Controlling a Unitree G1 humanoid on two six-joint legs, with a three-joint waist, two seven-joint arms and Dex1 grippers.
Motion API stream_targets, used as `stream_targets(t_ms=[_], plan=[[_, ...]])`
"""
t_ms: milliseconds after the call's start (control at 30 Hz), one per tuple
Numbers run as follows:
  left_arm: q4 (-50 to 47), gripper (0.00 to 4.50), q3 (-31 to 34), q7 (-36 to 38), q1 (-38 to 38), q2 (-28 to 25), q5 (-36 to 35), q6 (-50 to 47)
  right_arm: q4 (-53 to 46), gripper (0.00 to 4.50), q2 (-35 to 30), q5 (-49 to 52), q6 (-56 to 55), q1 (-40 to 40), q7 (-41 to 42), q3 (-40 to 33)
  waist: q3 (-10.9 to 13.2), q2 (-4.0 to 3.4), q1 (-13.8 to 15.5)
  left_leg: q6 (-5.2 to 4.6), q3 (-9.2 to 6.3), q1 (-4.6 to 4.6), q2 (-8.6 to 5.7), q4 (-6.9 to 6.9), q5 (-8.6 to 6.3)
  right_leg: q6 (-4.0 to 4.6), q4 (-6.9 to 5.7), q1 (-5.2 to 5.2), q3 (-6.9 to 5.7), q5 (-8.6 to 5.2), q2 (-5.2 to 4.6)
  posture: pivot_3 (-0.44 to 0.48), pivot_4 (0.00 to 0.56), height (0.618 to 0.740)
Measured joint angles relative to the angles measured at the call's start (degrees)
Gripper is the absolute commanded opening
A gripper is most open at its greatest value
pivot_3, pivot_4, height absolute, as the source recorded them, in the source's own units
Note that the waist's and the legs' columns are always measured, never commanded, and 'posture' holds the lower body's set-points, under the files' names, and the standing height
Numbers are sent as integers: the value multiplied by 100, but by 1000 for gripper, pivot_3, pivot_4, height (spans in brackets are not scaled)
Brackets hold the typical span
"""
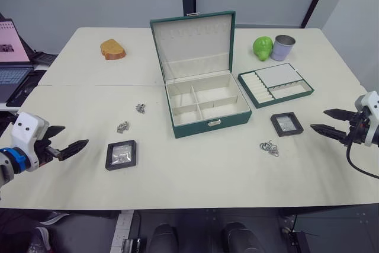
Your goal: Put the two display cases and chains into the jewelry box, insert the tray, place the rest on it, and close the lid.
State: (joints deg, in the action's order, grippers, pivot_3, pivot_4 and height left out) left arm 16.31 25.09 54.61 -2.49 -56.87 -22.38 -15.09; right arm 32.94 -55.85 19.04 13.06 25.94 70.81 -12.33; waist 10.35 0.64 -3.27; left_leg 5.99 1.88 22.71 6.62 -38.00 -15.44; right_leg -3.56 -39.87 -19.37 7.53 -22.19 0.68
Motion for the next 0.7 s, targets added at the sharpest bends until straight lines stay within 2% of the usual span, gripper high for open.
stream_targets(t_ms=[700], plan=[[103,4483,3,99,-98,60,-31,14,112,4493,15,-63,-96,163,-44,16,0,0,-1,0,1,-1,0,-1,0,0,-2,0,1,0,0,0,150,740]])
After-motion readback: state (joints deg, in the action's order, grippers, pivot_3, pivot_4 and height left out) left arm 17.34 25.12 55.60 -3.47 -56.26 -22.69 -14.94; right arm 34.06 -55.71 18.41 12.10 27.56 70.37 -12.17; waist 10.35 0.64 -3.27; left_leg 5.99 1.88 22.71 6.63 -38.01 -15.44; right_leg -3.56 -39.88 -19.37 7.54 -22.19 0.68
